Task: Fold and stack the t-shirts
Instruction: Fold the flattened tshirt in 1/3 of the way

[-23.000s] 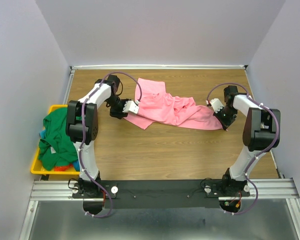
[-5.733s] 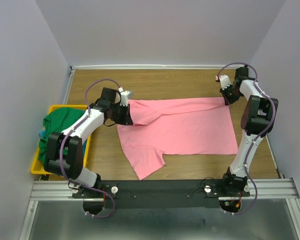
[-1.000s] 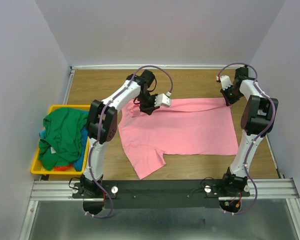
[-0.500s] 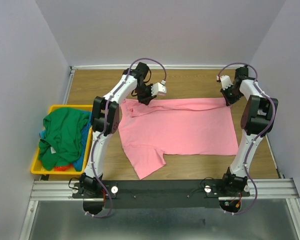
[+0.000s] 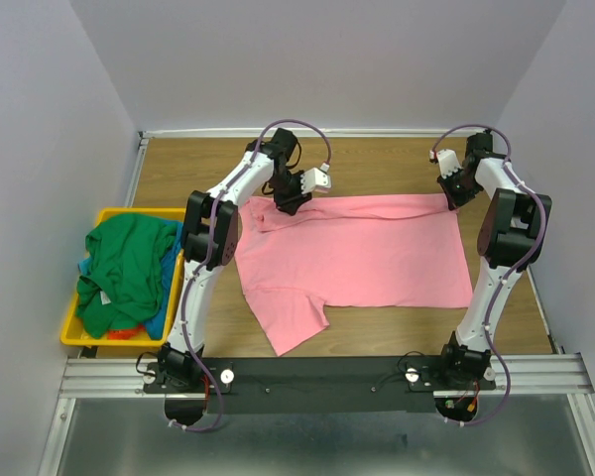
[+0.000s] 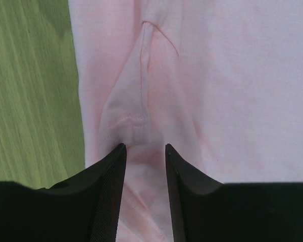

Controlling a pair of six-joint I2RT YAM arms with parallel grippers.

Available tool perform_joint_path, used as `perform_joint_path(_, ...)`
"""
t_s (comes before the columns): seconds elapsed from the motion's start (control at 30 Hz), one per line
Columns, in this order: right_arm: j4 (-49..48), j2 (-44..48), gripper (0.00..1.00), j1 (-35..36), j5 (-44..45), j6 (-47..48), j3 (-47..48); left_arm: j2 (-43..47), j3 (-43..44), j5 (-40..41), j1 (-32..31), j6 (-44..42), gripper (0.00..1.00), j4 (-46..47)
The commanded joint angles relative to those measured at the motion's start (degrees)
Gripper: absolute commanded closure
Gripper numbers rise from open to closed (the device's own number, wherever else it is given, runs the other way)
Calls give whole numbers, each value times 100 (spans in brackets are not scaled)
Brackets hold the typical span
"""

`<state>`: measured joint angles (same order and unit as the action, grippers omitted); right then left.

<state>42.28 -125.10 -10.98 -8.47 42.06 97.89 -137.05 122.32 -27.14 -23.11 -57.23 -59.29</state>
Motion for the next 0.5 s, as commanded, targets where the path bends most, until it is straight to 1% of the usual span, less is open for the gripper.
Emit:
perform_joint_path(0.0,219,-278,93,-44,82,-40,-24,118,-42,-11,-27,124,55,145)
perform_joint_path(0.1,219,-278,93,-44,74,-49,-42,83,-7,59,-35,265,55,321)
perform_joint_path(0.3,228,-296,93,-44,56,-67,-15,-58,239,103,-53,353,58,330)
perform_joint_path(0.47,219,-313,93,-44,47,-76,20,-93,257,130,-79,458,65,427)
